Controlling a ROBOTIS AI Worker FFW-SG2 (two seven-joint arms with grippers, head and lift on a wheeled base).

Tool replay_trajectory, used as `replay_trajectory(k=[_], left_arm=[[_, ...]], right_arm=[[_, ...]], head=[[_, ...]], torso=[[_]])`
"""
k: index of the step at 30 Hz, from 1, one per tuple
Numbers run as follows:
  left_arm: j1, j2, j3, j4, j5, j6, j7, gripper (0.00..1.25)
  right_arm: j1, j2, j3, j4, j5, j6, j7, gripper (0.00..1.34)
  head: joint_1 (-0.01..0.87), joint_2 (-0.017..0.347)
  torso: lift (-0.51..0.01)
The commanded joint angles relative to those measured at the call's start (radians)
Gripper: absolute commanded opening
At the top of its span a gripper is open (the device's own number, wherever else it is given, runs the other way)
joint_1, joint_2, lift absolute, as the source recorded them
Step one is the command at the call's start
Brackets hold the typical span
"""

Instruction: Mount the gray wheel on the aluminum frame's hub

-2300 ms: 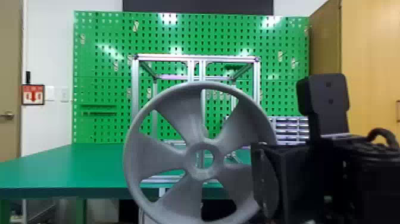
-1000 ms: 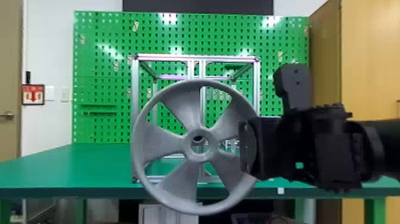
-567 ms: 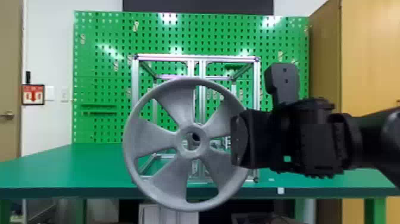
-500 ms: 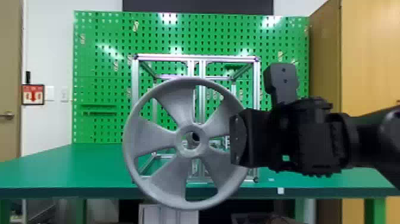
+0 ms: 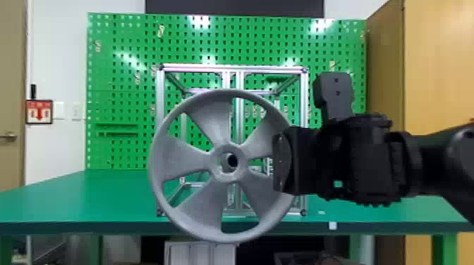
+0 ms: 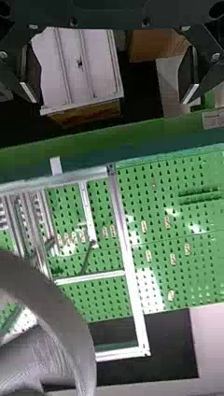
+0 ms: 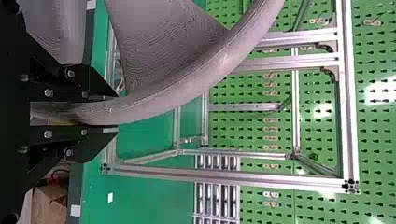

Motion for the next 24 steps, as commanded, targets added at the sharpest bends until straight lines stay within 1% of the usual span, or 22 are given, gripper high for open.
replay_trajectory(k=[1,3,5,8,10,14,15,19,24], left_arm=[[-0.006,0.025,-0.030,-0.109,0.096,0.066,0.082,1.08],[-0.012,0.033,-0.040,-0.143,0.137,0.070,0.130,1.08],[-0.020,0.039,-0.044,-0.166,0.174,0.070,0.153,1.08],[-0.035,0.050,-0.047,-0.200,0.254,0.076,0.197,1.08],[-0.050,0.059,-0.051,-0.227,0.283,0.090,0.224,1.08],[-0.089,0.079,-0.059,-0.240,0.363,0.090,0.263,1.08],[-0.100,0.082,-0.059,-0.240,0.400,0.090,0.274,1.08],[-0.136,0.084,-0.057,-0.240,0.498,0.090,0.291,1.07],[-0.179,0.084,-0.056,-0.240,0.588,0.089,0.296,1.00]], right_arm=[[0.001,0.000,0.000,0.000,0.005,0.000,-0.001,0.29],[0.001,0.000,0.001,0.001,0.005,0.000,0.000,0.29],[0.000,0.000,0.003,0.001,0.005,0.000,0.000,0.29],[0.000,0.000,0.006,0.001,0.009,0.000,0.000,0.29],[-0.002,0.000,0.009,0.005,0.009,0.000,0.000,0.29],[-0.003,0.000,0.014,0.011,0.009,0.000,-0.001,0.29],[-0.006,0.000,0.017,0.012,0.009,0.000,0.000,0.29],[-0.006,0.002,0.023,0.017,0.009,0.000,-0.001,0.29],[-0.008,0.002,0.024,0.021,0.009,0.000,-0.001,0.29]], head=[[-0.005,0.006],[-0.005,0.006],[-0.005,0.006],[-0.005,0.006],[-0.005,0.006],[-0.005,0.006],[-0.005,0.006],[-0.005,0.006],[-0.005,0.006]], torso=[[-0.499],[-0.499],[-0.499],[-0.499],[-0.499],[-0.499],[-0.499],[-0.499],[-0.499]])
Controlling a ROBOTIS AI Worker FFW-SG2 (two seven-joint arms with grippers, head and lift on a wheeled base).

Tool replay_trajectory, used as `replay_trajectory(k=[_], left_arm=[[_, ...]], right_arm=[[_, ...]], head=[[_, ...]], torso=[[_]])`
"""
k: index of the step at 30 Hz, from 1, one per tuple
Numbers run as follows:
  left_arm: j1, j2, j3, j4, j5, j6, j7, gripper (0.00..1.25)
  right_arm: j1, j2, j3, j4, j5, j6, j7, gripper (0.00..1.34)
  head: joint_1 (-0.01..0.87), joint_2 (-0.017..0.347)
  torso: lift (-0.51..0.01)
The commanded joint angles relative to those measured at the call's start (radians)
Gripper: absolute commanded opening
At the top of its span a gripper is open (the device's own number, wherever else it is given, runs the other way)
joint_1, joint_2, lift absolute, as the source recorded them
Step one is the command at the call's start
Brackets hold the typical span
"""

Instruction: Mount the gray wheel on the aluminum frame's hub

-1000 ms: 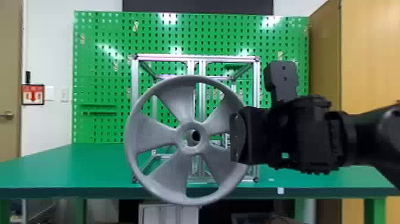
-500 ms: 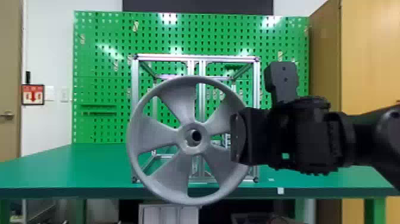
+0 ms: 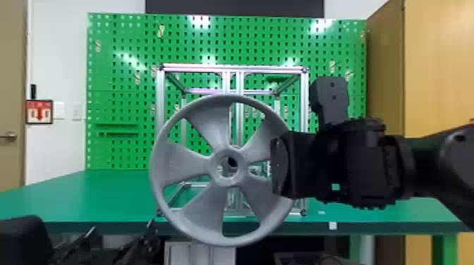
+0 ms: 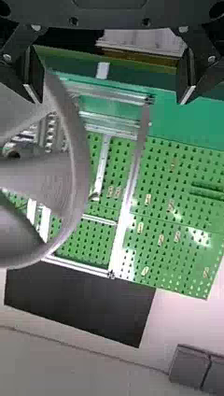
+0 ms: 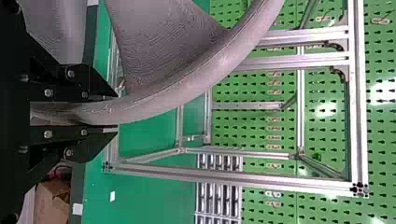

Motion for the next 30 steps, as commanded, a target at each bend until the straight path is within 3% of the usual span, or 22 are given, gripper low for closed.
replay_trajectory(k=[1,12,30], left_arm=[[-0.036,0.000,0.003,0.000,0.081,-0.003,0.000,0.98],[-0.105,-0.007,-0.034,0.095,0.199,-0.097,0.000,0.97],[-0.223,-0.032,-0.066,0.230,0.210,-0.115,0.000,0.96]], right_arm=[[-0.002,0.000,0.001,0.003,0.000,0.000,-0.001,0.29],[-0.003,0.003,0.004,0.005,0.000,0.000,0.001,0.29],[-0.011,0.008,0.015,0.005,0.003,-0.003,0.001,0.29]], head=[[-0.005,0.006],[-0.005,0.006],[-0.005,0.006]], torso=[[-0.499],[-0.499],[-0.499]])
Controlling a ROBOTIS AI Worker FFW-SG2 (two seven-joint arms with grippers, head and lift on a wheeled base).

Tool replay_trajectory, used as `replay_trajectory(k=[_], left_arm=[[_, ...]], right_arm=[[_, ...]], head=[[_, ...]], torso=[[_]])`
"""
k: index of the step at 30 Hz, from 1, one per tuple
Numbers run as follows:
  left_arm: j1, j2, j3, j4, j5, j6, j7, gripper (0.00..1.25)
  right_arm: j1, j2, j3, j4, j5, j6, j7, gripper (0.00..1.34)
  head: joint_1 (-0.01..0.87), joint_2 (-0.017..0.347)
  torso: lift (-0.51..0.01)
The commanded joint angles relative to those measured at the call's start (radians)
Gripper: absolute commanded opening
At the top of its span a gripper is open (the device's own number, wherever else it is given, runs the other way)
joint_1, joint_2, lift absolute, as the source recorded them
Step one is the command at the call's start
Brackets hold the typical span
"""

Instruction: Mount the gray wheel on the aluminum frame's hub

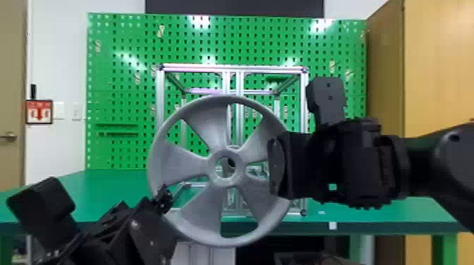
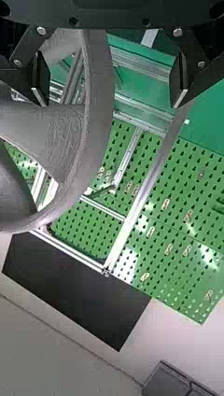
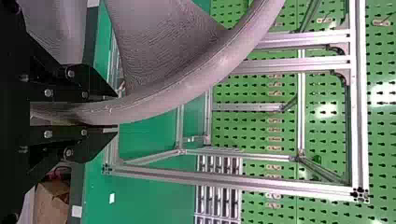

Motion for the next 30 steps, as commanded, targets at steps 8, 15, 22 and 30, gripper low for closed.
replay_trajectory(k=[8,15,22,30], left_arm=[[-0.058,-0.012,-0.026,0.094,0.001,-0.002,0.000,0.93],[-0.084,-0.016,-0.045,0.121,0.003,-0.002,0.000,0.81],[-0.102,-0.018,-0.072,0.119,0.009,-0.006,0.000,0.75],[-0.110,-0.019,-0.086,0.101,-0.014,-0.020,0.000,0.71]], right_arm=[[-0.004,0.001,0.002,0.000,0.002,-0.003,0.000,0.29],[-0.004,0.003,0.004,0.000,0.005,-0.003,0.003,0.29],[-0.002,0.001,0.008,0.000,0.014,-0.005,0.009,0.29],[-0.001,0.001,0.011,0.005,0.022,-0.006,0.015,0.29]], head=[[-0.005,0.006],[-0.005,0.006],[-0.005,0.006],[-0.005,0.006]], torso=[[-0.499],[-0.499],[-0.499],[-0.499]])
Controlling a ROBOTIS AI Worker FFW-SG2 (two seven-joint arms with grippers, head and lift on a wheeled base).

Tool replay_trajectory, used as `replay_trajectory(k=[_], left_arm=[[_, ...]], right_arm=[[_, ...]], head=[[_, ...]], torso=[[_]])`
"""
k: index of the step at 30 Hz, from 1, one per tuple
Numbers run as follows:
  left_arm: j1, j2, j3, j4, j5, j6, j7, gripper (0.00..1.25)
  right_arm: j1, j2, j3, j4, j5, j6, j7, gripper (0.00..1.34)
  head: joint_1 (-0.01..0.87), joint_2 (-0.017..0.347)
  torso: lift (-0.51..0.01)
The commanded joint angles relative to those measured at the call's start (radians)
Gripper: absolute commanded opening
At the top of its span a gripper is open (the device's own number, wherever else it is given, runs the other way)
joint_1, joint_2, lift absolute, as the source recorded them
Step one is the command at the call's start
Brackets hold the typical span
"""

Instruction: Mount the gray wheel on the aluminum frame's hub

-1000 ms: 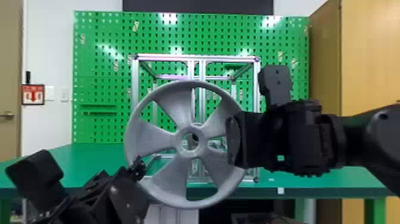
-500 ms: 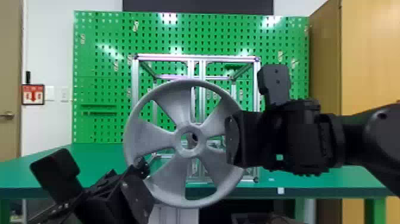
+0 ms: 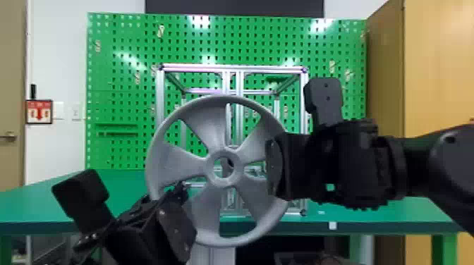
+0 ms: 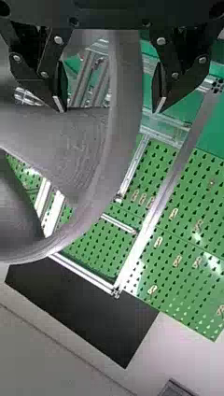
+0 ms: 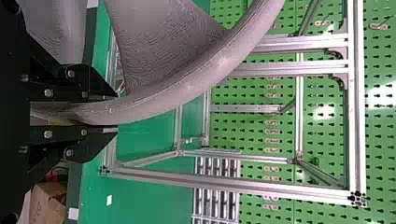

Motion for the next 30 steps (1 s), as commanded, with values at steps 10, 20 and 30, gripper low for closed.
replay_trajectory(k=[10,20,30], left_arm=[[0.011,0.000,0.011,-0.022,-0.040,-0.001,0.012,0.68],[0.017,0.000,0.019,-0.022,-0.045,0.016,0.032,0.52],[0.015,-0.013,0.037,-0.021,-0.017,0.063,0.037,0.49]], right_arm=[[0.005,-0.003,-0.011,0.003,0.011,-0.001,0.001,0.29],[0.006,-0.005,-0.012,0.003,0.014,-0.001,0.003,0.29],[0.009,-0.003,-0.018,0.003,0.019,-0.002,0.014,0.29]], head=[[-0.005,0.006],[-0.005,0.006],[-0.005,0.006]], torso=[[-0.499],[-0.499],[-0.499]])
